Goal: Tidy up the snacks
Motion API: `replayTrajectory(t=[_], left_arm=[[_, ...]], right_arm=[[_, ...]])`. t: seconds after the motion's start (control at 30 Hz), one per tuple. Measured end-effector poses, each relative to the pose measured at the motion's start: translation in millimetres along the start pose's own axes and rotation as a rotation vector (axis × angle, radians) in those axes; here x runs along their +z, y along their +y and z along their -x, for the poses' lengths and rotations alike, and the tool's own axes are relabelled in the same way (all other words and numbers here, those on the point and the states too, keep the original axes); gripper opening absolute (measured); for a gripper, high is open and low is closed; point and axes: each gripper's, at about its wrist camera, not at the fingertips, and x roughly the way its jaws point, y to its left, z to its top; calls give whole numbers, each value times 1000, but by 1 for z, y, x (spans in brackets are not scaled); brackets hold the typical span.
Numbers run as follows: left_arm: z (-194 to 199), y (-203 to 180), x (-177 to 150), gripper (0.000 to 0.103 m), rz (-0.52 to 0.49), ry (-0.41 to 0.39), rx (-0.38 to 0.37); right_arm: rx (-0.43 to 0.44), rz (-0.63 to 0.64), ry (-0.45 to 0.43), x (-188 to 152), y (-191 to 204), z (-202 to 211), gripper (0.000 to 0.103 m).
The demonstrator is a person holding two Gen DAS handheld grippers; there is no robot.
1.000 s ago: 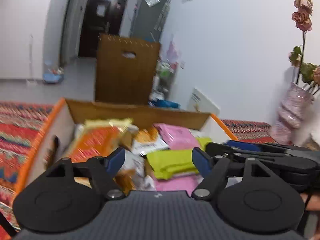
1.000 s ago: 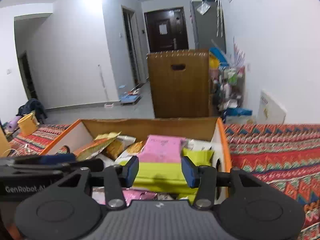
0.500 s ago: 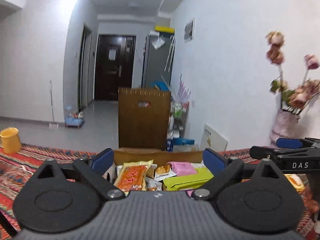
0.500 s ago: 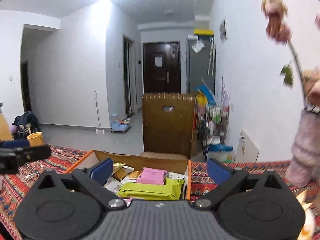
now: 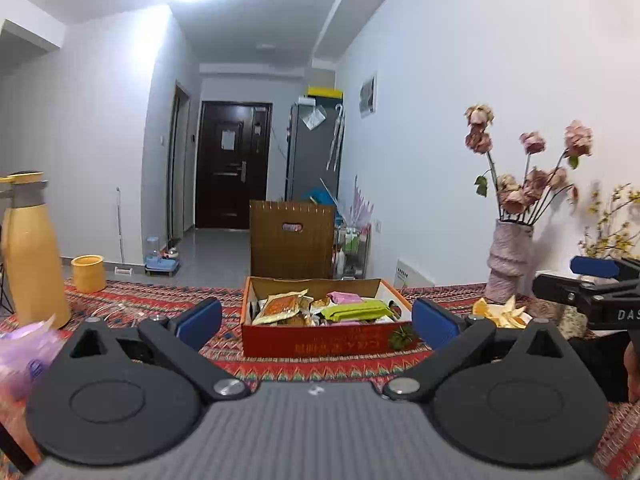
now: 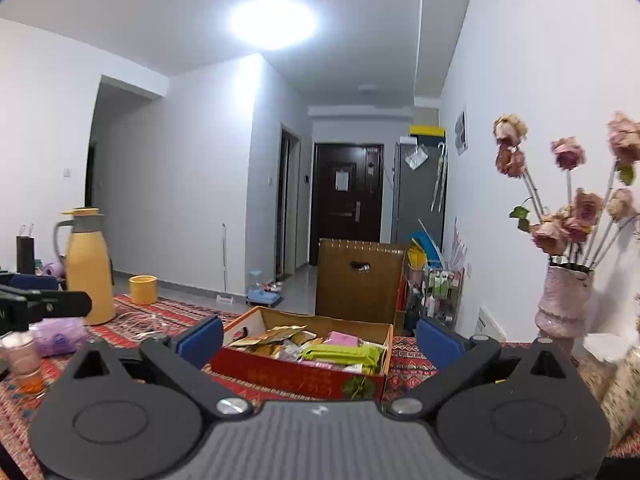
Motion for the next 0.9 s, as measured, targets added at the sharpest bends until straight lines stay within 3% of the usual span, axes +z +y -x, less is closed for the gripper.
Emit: replayTrajectory(t=[0.4,0.6,0.73,0.9], left_arm=[[111,0,-75,103,31,21,75],[146,-3,-113,103,21,24,115],[165,-4,-143,103,-1,35,156],[158,-2,-167,103,-24,71,181]], right_arm=[[-76,2,18,-88,36,122,103],[-96,-55,73,-133,62,152,103],[-60,-75,119,-156,83,165,103],[-57,-99,168,-186,102,165,103]])
